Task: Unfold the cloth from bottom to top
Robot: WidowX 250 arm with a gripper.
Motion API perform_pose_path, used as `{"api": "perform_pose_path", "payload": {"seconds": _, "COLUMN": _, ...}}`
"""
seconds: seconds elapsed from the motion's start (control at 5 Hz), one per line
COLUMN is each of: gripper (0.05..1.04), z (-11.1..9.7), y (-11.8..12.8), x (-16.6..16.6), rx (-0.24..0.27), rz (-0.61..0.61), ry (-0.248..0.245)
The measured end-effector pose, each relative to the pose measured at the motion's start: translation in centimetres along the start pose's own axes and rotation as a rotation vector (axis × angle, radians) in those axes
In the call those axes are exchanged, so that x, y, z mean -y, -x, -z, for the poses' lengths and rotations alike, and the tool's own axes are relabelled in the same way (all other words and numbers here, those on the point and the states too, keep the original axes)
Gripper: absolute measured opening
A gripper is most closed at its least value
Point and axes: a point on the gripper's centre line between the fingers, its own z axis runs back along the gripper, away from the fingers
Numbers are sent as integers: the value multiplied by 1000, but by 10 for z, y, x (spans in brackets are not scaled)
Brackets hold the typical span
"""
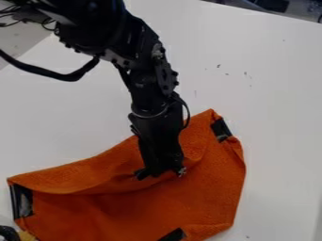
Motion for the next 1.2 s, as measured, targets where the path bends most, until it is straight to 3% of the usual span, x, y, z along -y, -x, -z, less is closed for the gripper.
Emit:
{"api": "perform_pose_path", "payload": {"seconds": 0.2, "gripper": 82, "z": -12, "y": -15, "x": -10, "rx": 26, "rz": 50, "ry": -36}}
{"api": "perform_pose_path", "payload": {"seconds": 0.6, "gripper": 81, "z": -41, "y": -42, "x": -81, "rx": 49, "rz": 135, "ry": -129}}
{"api": "perform_pose_path", "payload": {"seconds": 0.8, "gripper": 81, "z": -38, "y": -44, "x": -122, "rx": 52, "rz": 136, "ry": -138}}
{"api": "perform_pose_path", "payload": {"seconds": 1.2, "gripper": 81, "z": 11, "y": -27, "x": -189, "rx": 48, "rz": 90, "ry": -125}}
